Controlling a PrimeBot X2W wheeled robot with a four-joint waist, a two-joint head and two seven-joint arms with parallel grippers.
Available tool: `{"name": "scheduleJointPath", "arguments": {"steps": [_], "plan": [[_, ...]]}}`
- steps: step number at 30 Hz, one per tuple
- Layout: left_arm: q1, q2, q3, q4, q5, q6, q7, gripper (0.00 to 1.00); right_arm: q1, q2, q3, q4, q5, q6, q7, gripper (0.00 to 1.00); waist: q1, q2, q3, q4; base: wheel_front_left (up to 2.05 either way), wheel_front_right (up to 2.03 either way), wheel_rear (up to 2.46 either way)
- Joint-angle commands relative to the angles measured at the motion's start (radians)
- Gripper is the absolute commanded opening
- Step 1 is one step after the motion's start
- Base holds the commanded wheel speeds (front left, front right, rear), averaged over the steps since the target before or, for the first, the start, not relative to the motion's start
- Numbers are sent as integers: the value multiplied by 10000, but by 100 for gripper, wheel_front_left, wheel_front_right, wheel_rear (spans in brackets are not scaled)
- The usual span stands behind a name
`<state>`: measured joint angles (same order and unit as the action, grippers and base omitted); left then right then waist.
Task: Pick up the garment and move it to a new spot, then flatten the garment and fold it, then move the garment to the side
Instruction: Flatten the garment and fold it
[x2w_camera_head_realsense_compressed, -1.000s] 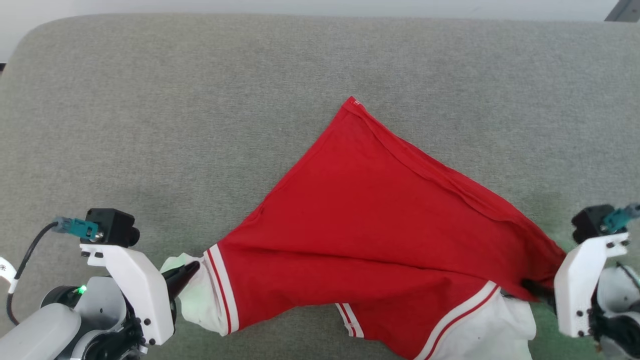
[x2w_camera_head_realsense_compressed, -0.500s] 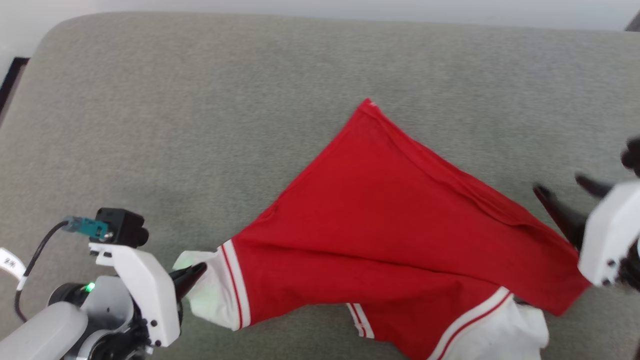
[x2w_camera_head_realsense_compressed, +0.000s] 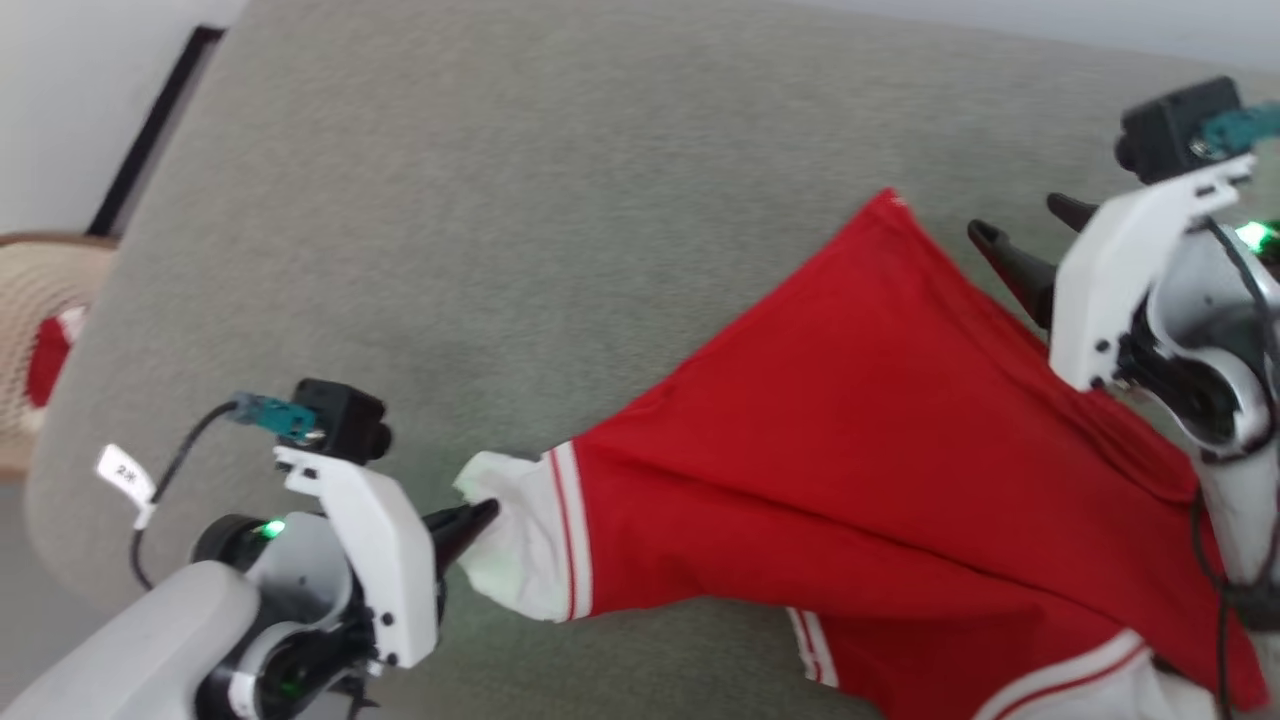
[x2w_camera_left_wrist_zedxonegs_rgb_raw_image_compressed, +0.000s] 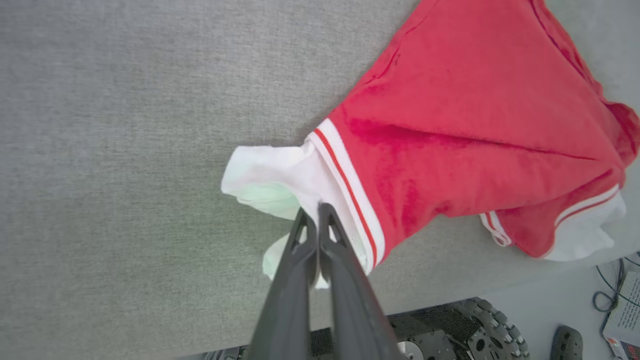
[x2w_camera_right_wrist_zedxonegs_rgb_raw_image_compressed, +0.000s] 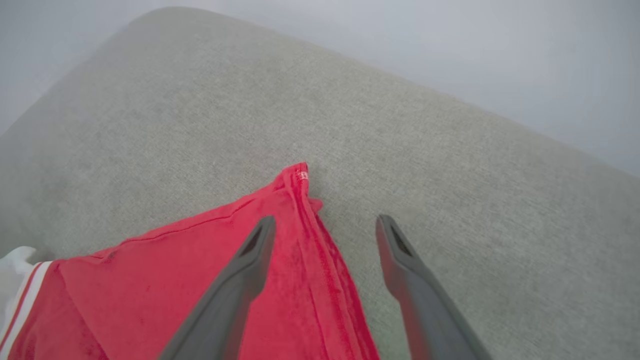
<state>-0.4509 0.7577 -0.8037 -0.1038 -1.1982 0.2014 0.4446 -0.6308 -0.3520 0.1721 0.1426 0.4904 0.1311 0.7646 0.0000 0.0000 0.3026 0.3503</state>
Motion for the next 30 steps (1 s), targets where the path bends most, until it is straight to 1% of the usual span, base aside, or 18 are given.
{"name": "scheduleJointPath", "arguments": {"steps": [1, 5, 10, 13, 18, 20, 22, 25, 30], "plan": [[-138, -68, -29, 30, 15, -52, 15, 0, -176, -4, 110, 120, 64, -5, -57, 100, 0, 0, 199, 401, 0, 0, 0], [-356, -439, -193, 338, 108, -285, 14, 0, -1012, -292, 1118, 1451, 304, -4, -15, 100, 0, 0, 435, 871, 0, 0, 0], [-621, -792, -327, 713, 192, -603, -2, 0, -1769, -627, 2273, 3009, 531, -5, 412, 100, 0, 0, 702, 1293, 0, 0, 0], [-756, -946, -378, 932, 205, -728, -3, 0, -1991, -748, 3005, 3947, 587, -4, 926, 100, 0, 0, 807, 1432, 0, 0, 0], [-930, -1101, -369, 1263, 193, -885, 15, 0, -2058, -820, 4167, 5299, 860, -7, 1340, 100, 0, 0, 857, 1493, 0, 0, 0], [-1017, -1104, -339, 1381, 153, -903, 33, 0, -2143, -949, 4698, 5508, 1111, -4, 1464, 0, 0, 0, 829, 1449, 0, 0, 0], [-1090, -1062, -273, 1447, 98, -917, 103, 0, -2497, -1087, 4963, 5494, 1277, -10, 1221, 0, 0, 0, 794, 1340, 0, 0, 0], [-1304, -834, -118, 1513, 114, -885, 170, 0, -3067, -1206, 5022, 5295, 1595, -14, 690, 0, 0, 0, 680, 1101, 0, 0, 0], [-1990, -203, 213, 1488, 312, -746, 520, 0, -3664, -1529, 5163, 4558, 2181, -14, -32, 0, 0, 0, 366, 503, 0, 0, 0]]}}
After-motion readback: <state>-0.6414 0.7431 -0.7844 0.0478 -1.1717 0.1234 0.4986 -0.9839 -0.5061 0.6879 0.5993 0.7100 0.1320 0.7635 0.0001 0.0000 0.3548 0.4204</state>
